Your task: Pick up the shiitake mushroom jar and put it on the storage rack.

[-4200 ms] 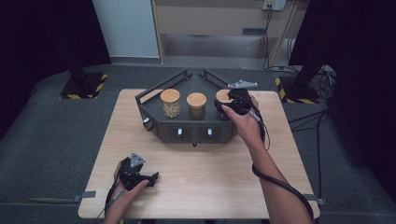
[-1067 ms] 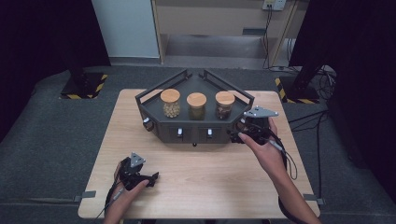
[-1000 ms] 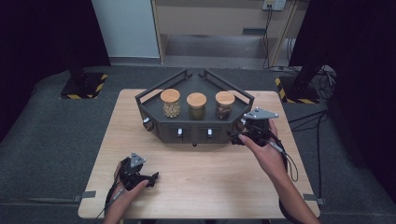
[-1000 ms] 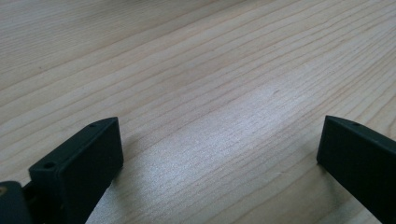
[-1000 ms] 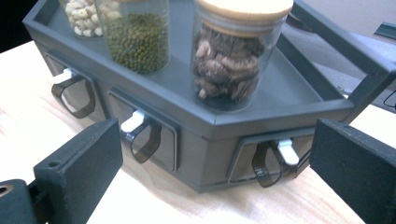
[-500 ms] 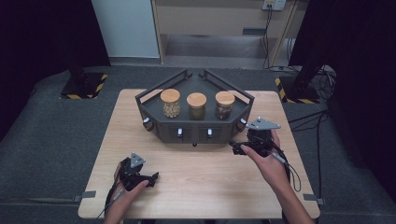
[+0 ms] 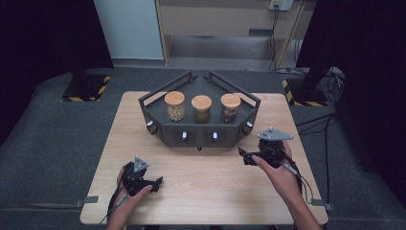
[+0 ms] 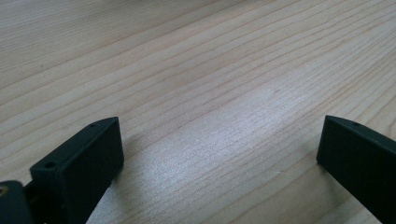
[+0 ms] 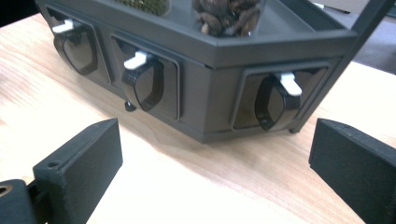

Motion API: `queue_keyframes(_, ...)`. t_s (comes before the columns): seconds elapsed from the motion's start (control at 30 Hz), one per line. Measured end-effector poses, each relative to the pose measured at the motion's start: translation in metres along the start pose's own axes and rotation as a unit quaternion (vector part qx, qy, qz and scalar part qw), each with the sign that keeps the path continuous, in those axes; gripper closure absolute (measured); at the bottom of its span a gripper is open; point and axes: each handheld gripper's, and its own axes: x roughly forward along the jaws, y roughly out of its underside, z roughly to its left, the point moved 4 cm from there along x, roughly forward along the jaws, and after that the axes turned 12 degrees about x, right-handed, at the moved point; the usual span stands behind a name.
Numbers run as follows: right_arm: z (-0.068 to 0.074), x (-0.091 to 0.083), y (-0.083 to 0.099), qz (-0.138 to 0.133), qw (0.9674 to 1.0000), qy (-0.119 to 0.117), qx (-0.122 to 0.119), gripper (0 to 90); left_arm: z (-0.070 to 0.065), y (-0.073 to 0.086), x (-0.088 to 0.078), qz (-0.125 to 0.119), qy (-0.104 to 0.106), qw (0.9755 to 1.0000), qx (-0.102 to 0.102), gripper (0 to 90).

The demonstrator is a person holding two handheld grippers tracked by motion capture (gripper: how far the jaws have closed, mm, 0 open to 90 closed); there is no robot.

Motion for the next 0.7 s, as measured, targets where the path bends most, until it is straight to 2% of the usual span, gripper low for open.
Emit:
queue_keyframes(0.33,-0.009,-0.003,0.013,0.004,0.9999,-0.002,0.014,2.8,0.000,0.000,0.000,0.000,0.000,1.0000,0.000,0.0)
queue_keyframes(0.7,-0.009,-0.002,0.031,0.013,0.9995,-0.017,0.021,2.8,0.000,0.000,0.000,0.000,-0.001,1.0000,-0.001,0.0)
